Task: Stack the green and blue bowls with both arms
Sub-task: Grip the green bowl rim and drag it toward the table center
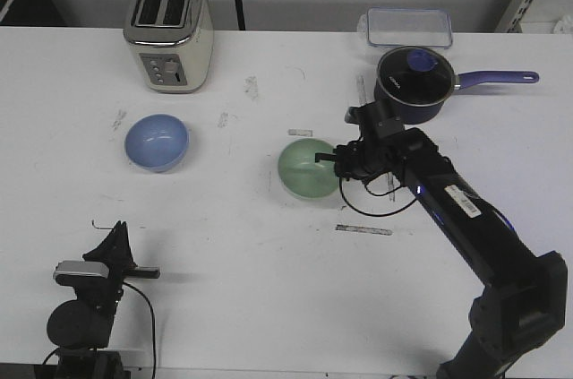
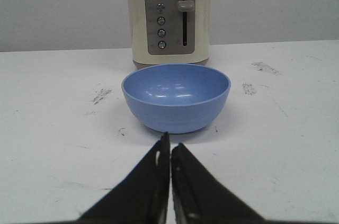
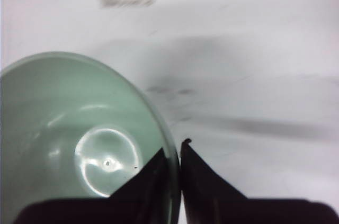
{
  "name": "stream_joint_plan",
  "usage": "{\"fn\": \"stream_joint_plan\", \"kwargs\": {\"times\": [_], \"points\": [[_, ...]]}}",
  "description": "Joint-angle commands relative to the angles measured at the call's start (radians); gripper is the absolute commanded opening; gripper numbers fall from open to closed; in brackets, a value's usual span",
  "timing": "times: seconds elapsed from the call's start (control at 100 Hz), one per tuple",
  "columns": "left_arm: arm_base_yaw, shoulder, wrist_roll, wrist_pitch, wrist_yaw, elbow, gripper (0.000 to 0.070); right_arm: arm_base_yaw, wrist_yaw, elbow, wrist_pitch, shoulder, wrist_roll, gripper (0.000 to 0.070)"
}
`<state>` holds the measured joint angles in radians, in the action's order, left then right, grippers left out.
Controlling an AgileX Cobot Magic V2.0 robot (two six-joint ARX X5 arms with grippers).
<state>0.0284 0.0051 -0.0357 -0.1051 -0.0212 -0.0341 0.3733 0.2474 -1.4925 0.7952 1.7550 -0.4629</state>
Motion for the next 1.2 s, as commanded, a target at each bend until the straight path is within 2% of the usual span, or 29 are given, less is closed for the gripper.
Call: {"fn": "stream_joint_plan", "kwargs": {"times": [0.0,0.08,0.32,0.49,0.79,1.19], "points": [[-0.001,-0.002,-0.005,-0.016,0.002,0.023,0.0003,0.030,-0.022,-0.019,-0.016,0.021,-0.032,0.0010],[-0.001,-0.002,-0.005,-0.016,0.002,0.023,0.0003,0.070,-0.047,-0.018,-0.021,0.032,-0.036,0.0010],[-0.001,-0.002,-0.005,-0.016,0.002,0.023,0.0003,0.100,-0.052,-0.017,-0.051,0.064,-0.065,0.0010],[-0.001,-0.002,-0.005,-0.016,0.002,0.023,0.0003,0.098,-0.118,-0.001,-0.074,0.066,-0.072,0.0010],[-0.001,-0.002,-0.005,-0.016,0.002,0.023,0.0003,0.099,-0.112,0.085,-0.160,0.066,-0.071,0.0010],[-0.001,-0.002,-0.005,-0.016,0.002,0.023,0.0003,0.101,-0.100,0.089,-0.166,0.066,-0.064,0.0019]]}}
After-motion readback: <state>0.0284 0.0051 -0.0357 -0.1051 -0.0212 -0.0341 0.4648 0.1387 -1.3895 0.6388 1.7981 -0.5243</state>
